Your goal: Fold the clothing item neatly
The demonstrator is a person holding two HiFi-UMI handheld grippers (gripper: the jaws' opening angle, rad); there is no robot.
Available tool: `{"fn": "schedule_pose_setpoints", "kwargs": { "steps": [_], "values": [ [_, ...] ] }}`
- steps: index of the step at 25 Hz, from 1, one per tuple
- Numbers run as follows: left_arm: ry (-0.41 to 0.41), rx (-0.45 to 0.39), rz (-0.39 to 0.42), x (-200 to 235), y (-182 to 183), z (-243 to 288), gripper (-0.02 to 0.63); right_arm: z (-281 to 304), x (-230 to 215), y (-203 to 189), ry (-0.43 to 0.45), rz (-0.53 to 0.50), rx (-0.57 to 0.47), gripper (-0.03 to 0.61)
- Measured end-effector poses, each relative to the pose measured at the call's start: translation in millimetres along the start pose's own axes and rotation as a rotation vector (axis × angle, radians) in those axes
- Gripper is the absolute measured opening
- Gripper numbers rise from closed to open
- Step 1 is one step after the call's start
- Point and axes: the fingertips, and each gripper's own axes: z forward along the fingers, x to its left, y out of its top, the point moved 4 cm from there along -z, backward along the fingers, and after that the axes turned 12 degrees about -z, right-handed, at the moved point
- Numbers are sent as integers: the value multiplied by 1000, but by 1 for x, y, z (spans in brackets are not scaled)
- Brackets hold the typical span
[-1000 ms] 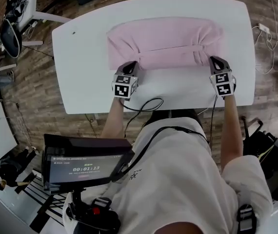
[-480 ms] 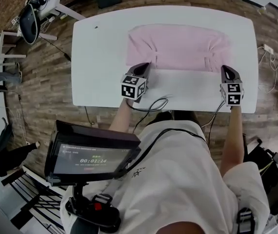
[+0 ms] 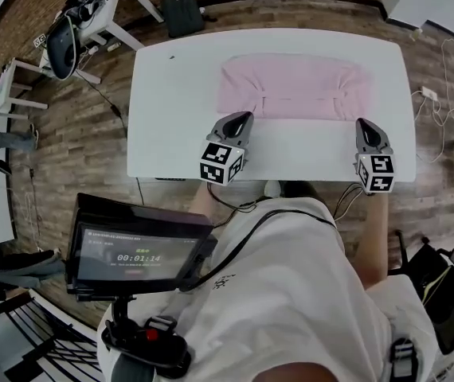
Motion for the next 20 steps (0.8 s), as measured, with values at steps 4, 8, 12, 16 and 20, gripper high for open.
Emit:
{"fn": "schedule_pose_setpoints", "kwargs": {
  "steps": [4,8,12,16,20],
  "values": [
    [-14,-56,-14,-17,3,-23,2,-25,17,22,39,113,-106,3],
    [-41,-85,-20,-34,3,-37,2,-56,33,36,61,162,-163,3],
    [-81,-83,-5,-52,2,-40,2,-84,48,31,73,156,-156,3],
    [-82,-81,33,-64,3,-43,2,-108,48,25,51,183,-168,3],
    [-76,-79,47,-80,0,-46,2,-132,30,14,23,226,-198,3]
  ]
}}
